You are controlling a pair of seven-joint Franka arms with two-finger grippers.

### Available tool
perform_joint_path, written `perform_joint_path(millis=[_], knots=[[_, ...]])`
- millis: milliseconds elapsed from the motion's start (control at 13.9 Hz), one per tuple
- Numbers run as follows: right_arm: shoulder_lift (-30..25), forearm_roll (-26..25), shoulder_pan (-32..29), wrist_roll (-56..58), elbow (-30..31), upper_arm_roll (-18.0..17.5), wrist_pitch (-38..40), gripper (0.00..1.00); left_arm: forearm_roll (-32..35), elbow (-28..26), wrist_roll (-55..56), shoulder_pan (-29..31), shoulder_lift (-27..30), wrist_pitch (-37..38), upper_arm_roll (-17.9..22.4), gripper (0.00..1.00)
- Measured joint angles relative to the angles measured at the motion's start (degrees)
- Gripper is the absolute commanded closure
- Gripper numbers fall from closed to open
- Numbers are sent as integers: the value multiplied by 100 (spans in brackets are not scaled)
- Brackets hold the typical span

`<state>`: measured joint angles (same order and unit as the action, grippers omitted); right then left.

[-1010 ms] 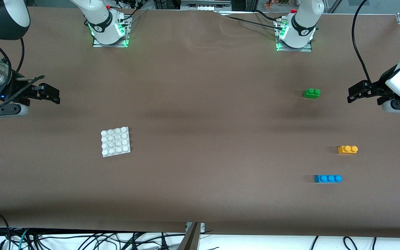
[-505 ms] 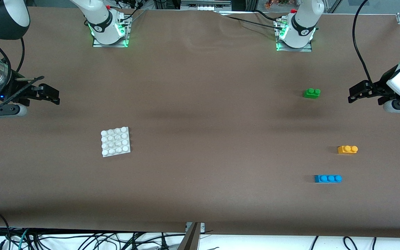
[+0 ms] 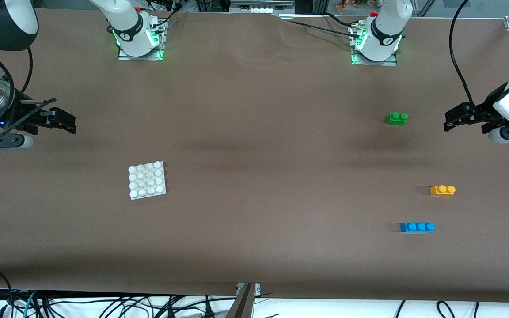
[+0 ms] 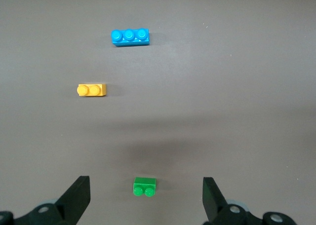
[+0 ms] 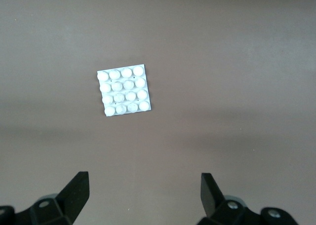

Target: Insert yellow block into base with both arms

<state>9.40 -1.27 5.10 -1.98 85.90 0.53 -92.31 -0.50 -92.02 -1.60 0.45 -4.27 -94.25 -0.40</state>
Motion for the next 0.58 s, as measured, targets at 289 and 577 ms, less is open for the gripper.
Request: perform_joint_path(millis=[289,577], knots=[[6,-2,-6,-9,0,7,-7,0,0,0,0,6,0,0,0,0],[8,-2,-20,-9,0,25,-8,0,0,0,0,54,-1,0,1,0]])
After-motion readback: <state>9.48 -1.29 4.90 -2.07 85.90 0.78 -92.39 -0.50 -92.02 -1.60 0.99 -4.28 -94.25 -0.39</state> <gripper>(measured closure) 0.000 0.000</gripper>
